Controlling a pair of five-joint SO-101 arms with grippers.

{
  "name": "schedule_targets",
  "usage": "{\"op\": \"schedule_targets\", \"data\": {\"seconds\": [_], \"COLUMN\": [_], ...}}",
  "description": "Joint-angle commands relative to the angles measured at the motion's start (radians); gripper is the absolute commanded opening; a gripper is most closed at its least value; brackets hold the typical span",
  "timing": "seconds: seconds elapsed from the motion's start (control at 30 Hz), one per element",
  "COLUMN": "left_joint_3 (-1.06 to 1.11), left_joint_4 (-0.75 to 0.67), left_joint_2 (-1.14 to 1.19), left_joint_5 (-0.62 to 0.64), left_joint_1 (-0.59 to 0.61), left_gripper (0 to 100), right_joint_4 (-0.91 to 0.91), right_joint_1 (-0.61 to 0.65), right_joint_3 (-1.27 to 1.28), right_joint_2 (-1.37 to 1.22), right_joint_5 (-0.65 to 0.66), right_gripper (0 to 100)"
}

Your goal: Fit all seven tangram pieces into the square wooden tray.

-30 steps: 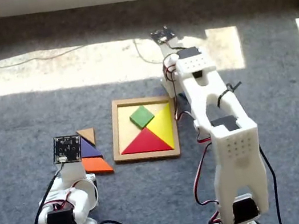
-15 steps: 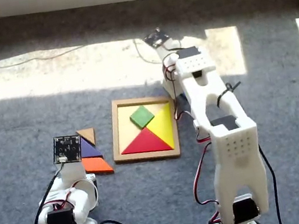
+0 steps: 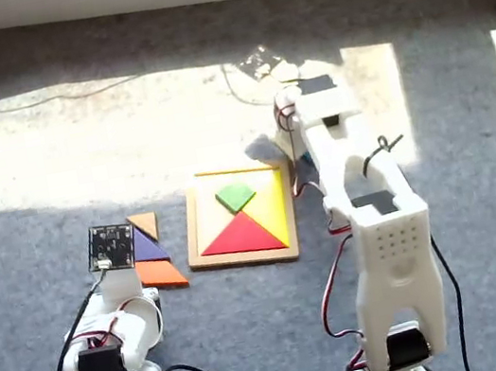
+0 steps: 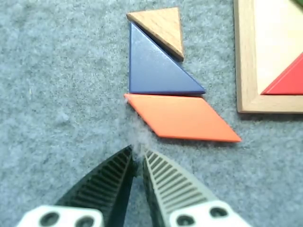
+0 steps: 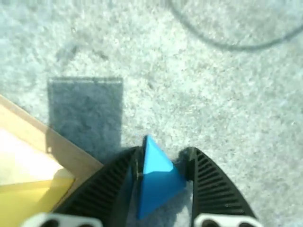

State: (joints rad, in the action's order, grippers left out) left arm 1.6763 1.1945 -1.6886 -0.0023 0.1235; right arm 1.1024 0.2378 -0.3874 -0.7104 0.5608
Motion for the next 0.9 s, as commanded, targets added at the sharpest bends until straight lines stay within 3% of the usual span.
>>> {"op": "schedule_targets", "data": {"seconds": [0.0, 0.37, 0.87], "left_joint_3": [0.025, 0.025, 0.025], "left_joint_4": [-0.014, -0.014, -0.014], "left_joint_2": [-0.008, -0.008, -0.008], "left_joint_5": [-0.006, -0.006, -0.006], "left_joint_1": [-0.013, -0.013, -0.013], "left_gripper": [1, 1, 1], "right_joint_4": [-0.008, 0.076, 0.337], "right_joint_1": [-0.021, -0.038, -0.038], "right_joint_3": [-0.013, -0.018, -0.007], "right_joint_2": [0.002, 0.004, 0.119], "right_joint_5": [0.018, 0.02, -0.04], "right_gripper": [13.4, 8.0, 7.9]}}
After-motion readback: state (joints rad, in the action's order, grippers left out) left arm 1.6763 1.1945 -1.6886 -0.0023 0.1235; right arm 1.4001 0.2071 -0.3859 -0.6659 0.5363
